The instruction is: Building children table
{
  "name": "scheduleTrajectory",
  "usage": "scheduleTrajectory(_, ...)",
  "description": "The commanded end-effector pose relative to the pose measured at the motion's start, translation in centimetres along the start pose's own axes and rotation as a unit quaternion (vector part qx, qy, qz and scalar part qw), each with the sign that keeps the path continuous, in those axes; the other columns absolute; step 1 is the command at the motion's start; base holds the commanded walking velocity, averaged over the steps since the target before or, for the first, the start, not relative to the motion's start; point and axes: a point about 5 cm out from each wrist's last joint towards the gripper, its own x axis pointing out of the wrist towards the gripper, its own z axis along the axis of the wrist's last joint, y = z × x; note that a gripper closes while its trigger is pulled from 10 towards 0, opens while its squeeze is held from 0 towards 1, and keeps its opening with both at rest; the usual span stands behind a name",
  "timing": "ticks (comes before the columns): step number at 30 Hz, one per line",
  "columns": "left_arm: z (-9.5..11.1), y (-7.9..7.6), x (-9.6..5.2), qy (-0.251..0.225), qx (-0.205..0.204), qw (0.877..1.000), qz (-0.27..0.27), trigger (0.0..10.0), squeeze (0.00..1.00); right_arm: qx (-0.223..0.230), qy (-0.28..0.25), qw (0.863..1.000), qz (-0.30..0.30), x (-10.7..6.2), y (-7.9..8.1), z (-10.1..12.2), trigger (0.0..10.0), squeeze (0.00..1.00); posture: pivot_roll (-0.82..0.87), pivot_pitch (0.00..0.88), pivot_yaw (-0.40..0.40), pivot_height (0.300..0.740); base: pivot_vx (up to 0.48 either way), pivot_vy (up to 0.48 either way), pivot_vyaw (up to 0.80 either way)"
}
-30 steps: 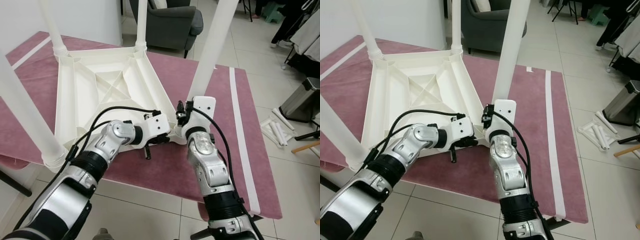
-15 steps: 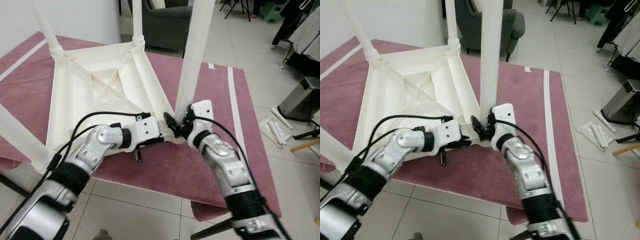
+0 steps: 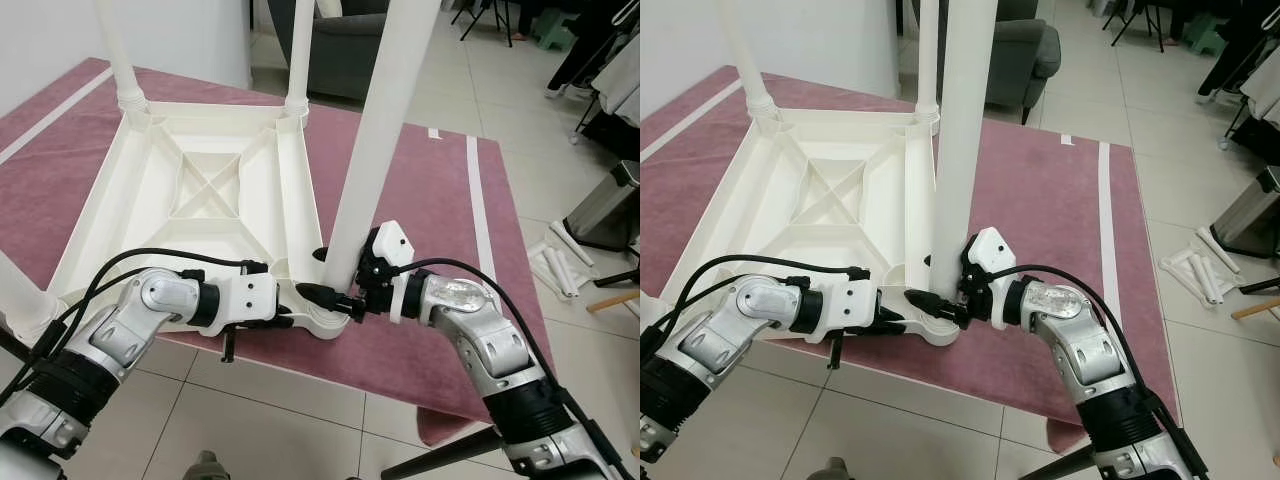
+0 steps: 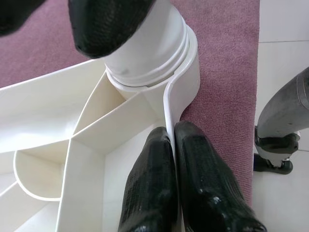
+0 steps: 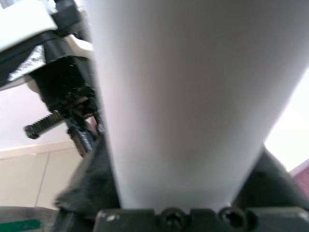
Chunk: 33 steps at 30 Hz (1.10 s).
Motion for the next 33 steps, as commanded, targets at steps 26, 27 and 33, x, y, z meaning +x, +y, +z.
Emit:
scheduleTrajectory(26,6.3,7.2,7.0,-0.086,0.019,0.996,0.015,0.0,0.00,0.116,0.091,0.807,-0.572,0.8,-2.5,-5.1,0.0,0.00,0.14,0.009,0.001,0.740,0.000,0.000,0.00)
scheduleTrajectory(27,6.3,7.2,7.0,-0.086,0.019,0.996,0.015,0.0,0.00,0.116,0.091,0.807,-0.572,0.8,-2.5,-5.1,0.0,0.00,0.14,0.009,0.001,0.740,0.000,0.000,0.00)
scheduleTrajectory(33,5.2,6.3,6.1,-0.079,0.021,0.997,0.001,0.0,0.00,0.069,0.015,0.861,-0.503,1.3,-2.6,-2.6,10.0,1.00,0.15,0.011,-0.006,0.740,0.000,0.000,0.00)
